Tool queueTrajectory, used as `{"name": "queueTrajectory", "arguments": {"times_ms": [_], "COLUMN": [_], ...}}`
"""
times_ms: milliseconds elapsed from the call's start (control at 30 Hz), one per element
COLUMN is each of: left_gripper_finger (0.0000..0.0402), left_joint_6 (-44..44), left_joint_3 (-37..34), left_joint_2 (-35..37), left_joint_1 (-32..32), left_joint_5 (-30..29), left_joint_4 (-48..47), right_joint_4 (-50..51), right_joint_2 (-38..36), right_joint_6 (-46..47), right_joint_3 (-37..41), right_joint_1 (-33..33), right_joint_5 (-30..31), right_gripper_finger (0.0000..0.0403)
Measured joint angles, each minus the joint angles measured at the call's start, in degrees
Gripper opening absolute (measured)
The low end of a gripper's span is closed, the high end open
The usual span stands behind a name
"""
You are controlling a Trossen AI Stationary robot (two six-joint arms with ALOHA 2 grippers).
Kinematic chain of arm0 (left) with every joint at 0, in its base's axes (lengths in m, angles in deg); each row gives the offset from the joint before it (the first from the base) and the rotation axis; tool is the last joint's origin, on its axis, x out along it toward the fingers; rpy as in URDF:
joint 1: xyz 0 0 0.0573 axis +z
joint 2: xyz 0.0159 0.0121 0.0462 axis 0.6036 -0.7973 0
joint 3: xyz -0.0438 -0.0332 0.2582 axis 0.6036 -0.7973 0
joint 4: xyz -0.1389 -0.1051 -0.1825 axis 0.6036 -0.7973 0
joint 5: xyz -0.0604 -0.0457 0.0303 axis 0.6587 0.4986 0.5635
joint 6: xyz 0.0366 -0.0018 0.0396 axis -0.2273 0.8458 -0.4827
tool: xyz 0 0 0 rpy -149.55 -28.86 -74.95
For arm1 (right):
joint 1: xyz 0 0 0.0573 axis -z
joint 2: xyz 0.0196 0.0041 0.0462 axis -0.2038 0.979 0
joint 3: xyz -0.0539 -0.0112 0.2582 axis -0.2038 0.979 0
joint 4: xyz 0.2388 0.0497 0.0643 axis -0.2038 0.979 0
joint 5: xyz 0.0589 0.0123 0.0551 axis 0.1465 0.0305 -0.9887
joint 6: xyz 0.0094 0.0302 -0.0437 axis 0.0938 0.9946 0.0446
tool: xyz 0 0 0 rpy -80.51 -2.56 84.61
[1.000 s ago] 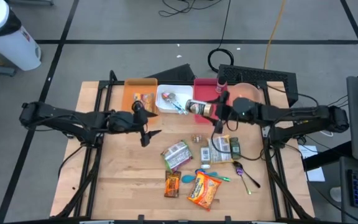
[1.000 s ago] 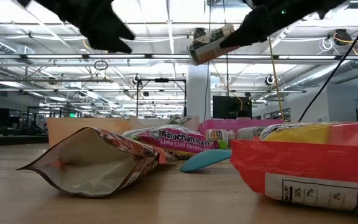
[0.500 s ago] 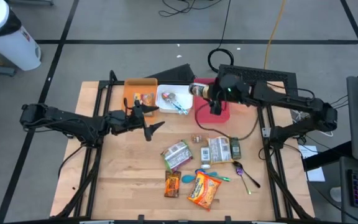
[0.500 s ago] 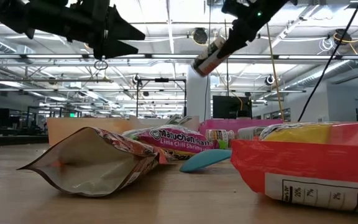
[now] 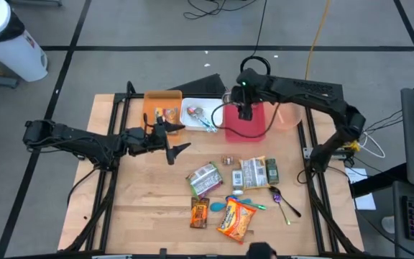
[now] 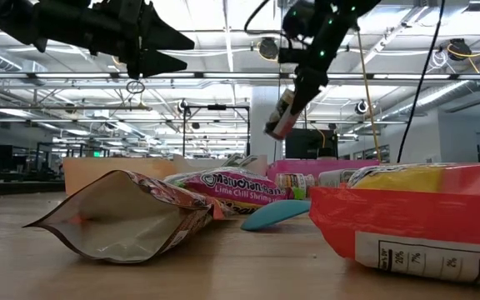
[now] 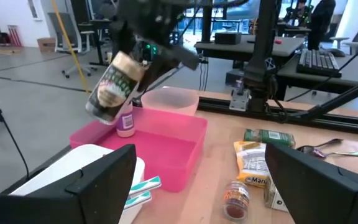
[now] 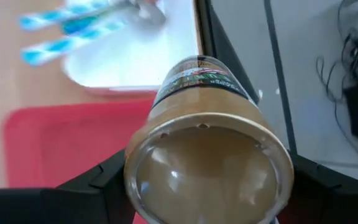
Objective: Pick & Place Food Item
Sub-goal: Put the gold seasoning bottle into the red bin
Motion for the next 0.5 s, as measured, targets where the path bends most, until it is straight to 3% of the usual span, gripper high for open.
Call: {"name": "queueTrajectory", "arguments": {"times_ms": [233, 400, 500], "left_gripper_finger": [0.0365, 0.0365, 0.0365], "left_joint_6": [-0.02, -0.03, -0.03], "left_joint_3": [0.02, 0.01, 0.02], "left_joint_2": [0.0, 0.0, 0.0], "left_joint_1": [0.0, 0.11, 0.11], "left_joint_5": [0.02, 0.02, 0.0], "left_joint_4": [-0.34, -0.52, -1.09], "right_joint_4": [9.12, 15.45, 18.39], "right_joint_2": [6.17, 8.25, 8.1], "right_joint_6": [-0.06, 1.63, 1.71], "right_joint_3": [-4.43, -5.8, -5.8], "right_joint_1": [5.37, 6.46, 6.01], "right_joint_5": [-0.05, -5.54, -5.72], "right_gripper_finger": [0.0269, 0.0269, 0.0269]}}
